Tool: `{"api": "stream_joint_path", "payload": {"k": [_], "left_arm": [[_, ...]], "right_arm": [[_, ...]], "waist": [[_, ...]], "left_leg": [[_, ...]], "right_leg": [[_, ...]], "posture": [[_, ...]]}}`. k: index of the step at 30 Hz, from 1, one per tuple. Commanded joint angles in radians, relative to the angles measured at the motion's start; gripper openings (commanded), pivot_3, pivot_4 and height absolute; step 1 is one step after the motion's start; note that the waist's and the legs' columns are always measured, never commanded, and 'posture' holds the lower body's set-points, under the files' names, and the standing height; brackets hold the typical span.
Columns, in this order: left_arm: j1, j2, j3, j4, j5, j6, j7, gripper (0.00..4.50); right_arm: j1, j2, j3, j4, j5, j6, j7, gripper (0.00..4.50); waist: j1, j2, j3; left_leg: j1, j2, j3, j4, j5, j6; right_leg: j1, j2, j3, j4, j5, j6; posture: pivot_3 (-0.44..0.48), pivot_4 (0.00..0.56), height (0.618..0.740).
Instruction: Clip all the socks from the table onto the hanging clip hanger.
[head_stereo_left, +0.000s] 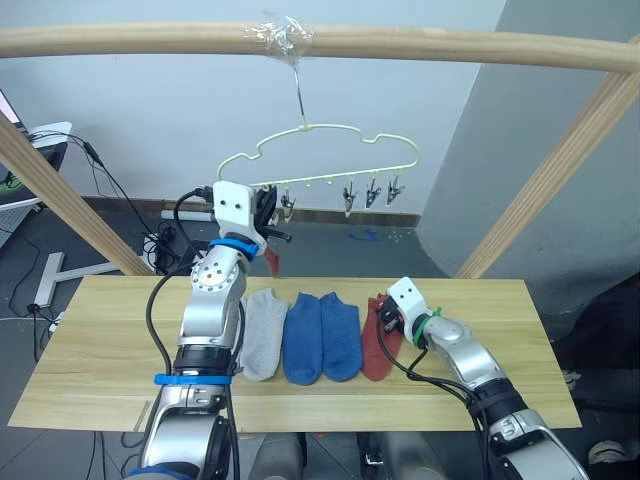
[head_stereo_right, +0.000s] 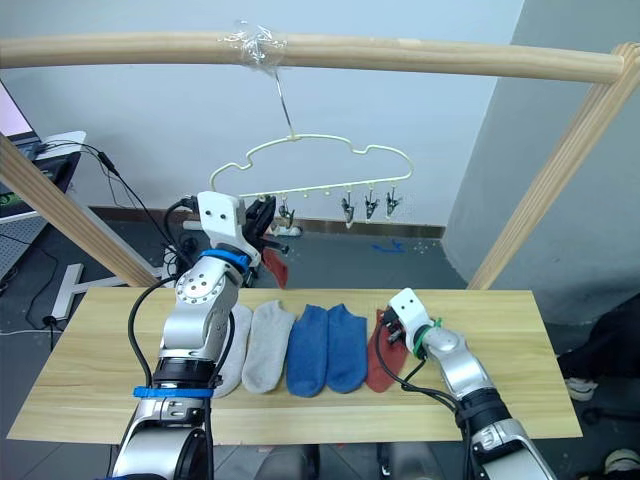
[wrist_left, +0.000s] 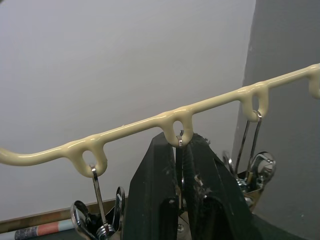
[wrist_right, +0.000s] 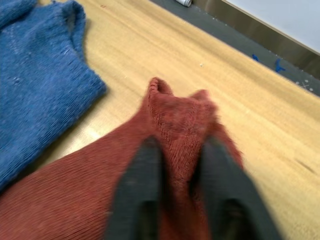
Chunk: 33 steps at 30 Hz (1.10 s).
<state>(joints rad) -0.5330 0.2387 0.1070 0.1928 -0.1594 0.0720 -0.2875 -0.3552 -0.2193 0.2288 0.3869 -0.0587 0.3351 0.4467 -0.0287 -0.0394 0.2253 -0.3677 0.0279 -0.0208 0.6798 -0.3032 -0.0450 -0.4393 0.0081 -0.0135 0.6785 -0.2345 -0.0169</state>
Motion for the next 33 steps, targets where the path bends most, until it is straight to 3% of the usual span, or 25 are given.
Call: {"api": "stream_joint_path", "payload": {"k": [1,3,7,15,33], "left_arm": [[0.0,0.01,0.015,-0.059,-0.034,0.024,-0.021,0.0],[0.005,0.017,0.023,-0.087,-0.085,0.087,-0.06,0.0],[0.011,0.029,0.061,-0.182,-0.302,0.337,-0.163,0.0],[-0.026,0.071,0.142,-0.208,-0.528,0.646,-0.18,0.0],[-0.007,0.053,0.149,-0.234,-0.563,0.694,-0.148,0.0]], "right_arm": [[0.024,-0.019,0.006,-0.083,-0.006,0.017,0.02,0.03],[0.02,-0.03,0.03,-0.178,-0.019,0.018,0.038,0.03],[-0.022,-0.027,0.077,-0.372,-0.037,0.063,0.064,0.03],[-0.17,0.043,0.187,-0.446,-0.129,0.025,0.029,0.03],[-0.243,0.148,0.229,-0.401,-0.168,-0.001,0.02,0.03]], "waist": [[0.0,0.0,0.0],[0.0,0.0,0.0],[-0.006,0.001,0.0],[-0.004,0.001,0.0],[-0.002,0.0,0.0]], "left_leg": [[0.0,0.0,0.0,0.0,0.0,0.0],[-0.001,0.0,0.0,0.0,0.0,0.0],[-0.001,0.001,-0.001,0.0,0.0,0.0],[0.0,0.002,-0.001,0.0,0.0,0.0],[-0.001,0.0,-0.003,0.0,0.0,-0.001]], "right_leg": [[0.0,0.0,0.0,0.0,0.0,0.0],[-0.001,0.0,0.001,0.0,0.0,0.0],[-0.002,0.001,0.001,0.0,0.0,0.0],[-0.002,0.004,0.0,0.001,0.0,0.0],[-0.002,0.0,0.0,0.001,0.0,0.0]], "posture": [[-0.026,0.21,0.701],[-0.028,0.209,0.701],[-0.031,0.21,0.701],[-0.035,0.201,0.701],[-0.032,0.191,0.701]]}}
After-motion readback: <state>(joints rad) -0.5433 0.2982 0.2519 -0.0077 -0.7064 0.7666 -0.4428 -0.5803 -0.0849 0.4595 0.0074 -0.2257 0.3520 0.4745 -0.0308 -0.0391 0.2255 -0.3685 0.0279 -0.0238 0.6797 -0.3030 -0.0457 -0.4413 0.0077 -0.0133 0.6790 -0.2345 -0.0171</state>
